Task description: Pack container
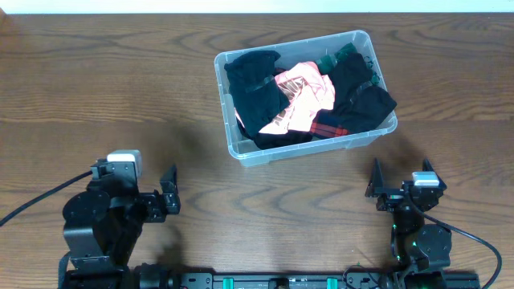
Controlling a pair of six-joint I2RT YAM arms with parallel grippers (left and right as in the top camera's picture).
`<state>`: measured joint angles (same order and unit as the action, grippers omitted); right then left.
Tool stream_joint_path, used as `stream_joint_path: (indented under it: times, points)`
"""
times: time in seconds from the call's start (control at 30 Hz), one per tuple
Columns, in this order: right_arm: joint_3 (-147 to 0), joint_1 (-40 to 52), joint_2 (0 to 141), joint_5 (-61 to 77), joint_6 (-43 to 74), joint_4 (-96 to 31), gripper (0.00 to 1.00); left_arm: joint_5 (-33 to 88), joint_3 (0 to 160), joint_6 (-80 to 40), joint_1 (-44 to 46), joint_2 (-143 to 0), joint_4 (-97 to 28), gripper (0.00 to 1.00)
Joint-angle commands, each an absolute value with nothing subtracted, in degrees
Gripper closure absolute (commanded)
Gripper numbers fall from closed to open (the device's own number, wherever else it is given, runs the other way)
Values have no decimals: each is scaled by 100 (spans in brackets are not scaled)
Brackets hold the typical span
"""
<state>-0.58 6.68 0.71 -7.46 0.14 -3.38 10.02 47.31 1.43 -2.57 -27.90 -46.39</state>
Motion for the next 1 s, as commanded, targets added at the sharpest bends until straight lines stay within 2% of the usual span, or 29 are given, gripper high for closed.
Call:
stream_joint_path:
  times: [0.0,0.13,0.27,0.47,0.7,0.97]
  points:
    - [-32,716,27,-727,-73,-346,1,753,4556,290,-261,-2482,-4936,2]
    - [-32,716,27,-727,-73,-346,1,858,3704,272,-259,-1710,-4783,2]
    - [-32,716,27,-727,-71,-346,1,786,2602,290,-259,-867,-4038,2]
    - [-32,716,27,-727,-73,-346,1,679,1247,301,-261,5,-2545,2]
    - [-32,716,27,-727,-71,-346,1,642,-3,464,-252,-10,-290,2]
    - [-32,716,27,-727,-71,-346,1,639,23,598,-244,-27,-338,2]
